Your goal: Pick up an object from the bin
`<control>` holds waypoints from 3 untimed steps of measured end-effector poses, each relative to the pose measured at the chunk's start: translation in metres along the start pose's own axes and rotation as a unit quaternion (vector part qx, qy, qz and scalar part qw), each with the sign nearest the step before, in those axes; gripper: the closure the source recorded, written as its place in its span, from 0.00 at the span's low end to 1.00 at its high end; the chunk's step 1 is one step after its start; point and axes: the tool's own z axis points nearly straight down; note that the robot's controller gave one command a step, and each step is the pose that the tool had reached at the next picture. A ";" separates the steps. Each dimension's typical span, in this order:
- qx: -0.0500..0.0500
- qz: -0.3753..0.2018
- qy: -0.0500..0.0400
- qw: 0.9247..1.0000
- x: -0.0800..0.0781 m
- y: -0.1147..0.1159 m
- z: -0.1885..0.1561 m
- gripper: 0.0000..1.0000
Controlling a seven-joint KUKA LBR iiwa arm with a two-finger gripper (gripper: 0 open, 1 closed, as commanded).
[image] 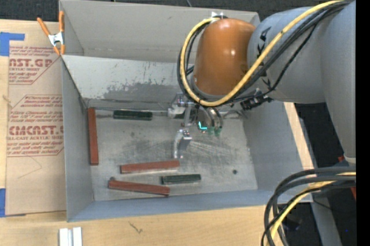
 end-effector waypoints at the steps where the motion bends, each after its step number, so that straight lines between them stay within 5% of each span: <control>1: 0.000 0.000 -0.004 1.000 -0.002 0.000 -0.004 0.00; 2: 0.000 -0.028 -0.011 1.000 0.043 -0.001 0.085 1.00; 3: 0.000 -0.028 -0.011 1.000 0.043 -0.001 0.085 1.00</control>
Offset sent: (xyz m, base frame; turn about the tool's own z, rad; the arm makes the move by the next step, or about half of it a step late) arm -0.0497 -0.0011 -0.0927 -0.0569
